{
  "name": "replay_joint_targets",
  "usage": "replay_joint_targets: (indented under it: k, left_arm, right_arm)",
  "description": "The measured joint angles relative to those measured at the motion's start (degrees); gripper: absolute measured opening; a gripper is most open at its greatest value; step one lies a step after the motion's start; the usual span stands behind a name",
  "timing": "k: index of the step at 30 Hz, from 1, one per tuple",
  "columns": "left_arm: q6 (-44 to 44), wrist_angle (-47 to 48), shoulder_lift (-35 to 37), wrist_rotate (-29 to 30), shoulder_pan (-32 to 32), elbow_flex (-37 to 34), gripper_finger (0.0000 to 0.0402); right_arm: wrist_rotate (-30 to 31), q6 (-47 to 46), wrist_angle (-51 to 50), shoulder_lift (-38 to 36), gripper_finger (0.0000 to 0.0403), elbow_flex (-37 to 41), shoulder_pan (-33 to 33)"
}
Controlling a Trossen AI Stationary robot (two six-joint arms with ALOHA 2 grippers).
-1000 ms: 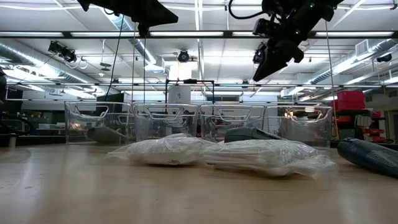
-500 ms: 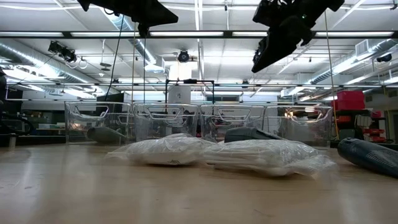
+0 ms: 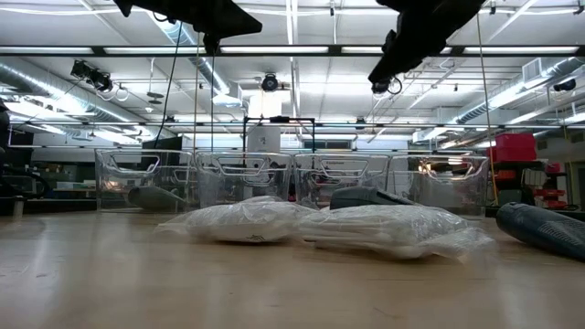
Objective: Pick & Place Travel size toiletries
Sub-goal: Put the blue shave cream into the middle right transparent bin
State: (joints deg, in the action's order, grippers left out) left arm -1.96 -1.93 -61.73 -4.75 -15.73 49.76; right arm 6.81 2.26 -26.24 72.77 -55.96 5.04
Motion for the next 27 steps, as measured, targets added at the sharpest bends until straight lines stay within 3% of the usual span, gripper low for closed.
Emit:
replay_joint_targets:
  k: [16,27]
  left_arm:
    - [1.1,0.0,0.0,-2.4,0.0,0.0,0.001]
    - [1.3,0.0,0.0,-2.4,0.0,0.0,0.0012]
  right_arm:
    - [0.0,-5.8,0.0,0.0,0.0064,0.0,7.0]
    - [0.0,-7.4,-0.7,0.0,0.0127,0.0,9.4]
